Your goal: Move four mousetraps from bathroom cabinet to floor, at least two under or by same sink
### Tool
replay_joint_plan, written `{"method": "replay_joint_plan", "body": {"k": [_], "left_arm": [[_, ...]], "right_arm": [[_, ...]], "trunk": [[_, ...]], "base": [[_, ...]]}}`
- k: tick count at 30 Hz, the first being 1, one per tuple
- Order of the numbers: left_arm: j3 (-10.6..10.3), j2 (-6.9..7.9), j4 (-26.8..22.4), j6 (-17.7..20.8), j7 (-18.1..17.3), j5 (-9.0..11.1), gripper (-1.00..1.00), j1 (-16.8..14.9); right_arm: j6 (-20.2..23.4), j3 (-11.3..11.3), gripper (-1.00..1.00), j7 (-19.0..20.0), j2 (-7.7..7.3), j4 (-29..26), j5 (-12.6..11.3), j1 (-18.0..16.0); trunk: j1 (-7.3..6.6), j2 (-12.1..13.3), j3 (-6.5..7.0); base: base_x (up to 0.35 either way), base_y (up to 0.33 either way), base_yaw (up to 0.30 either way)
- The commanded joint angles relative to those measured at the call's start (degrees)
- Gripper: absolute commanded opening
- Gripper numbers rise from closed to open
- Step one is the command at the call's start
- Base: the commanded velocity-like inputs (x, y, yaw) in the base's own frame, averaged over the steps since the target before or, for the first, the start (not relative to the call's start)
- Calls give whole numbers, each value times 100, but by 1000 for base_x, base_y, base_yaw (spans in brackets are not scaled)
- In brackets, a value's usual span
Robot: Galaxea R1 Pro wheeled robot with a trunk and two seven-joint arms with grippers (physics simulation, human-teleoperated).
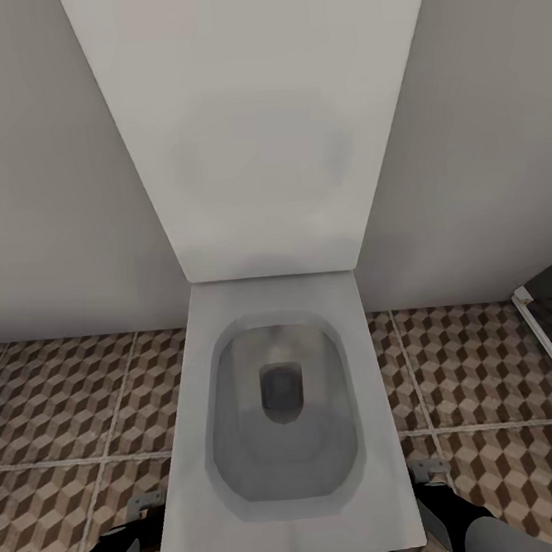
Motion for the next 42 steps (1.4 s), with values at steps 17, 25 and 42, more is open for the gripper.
{"method": "replay_joint_plan", "body": {"k": [17, 25, 42], "left_arm": [[-111, 1, -10, 21, 68, 108, -100, 5], [-112, 1, -10, 19, 68, 108, 100, 5], [-112, 1, -17, 13, 68, 108, 100, 5]], "right_arm": [[37, -2, 100, -13, 1, -13, 6, 1], [37, -2, 100, -12, 1, -13, 6, 1], [37, -2, 100, -11, 1, -13, 6, 1]], "trunk": [[0, -1, -4], [0, -1, -4], [0, -1, -4]], "base": [[0, 0, 0], [0, 0, 0], [0, 0, 0]]}}
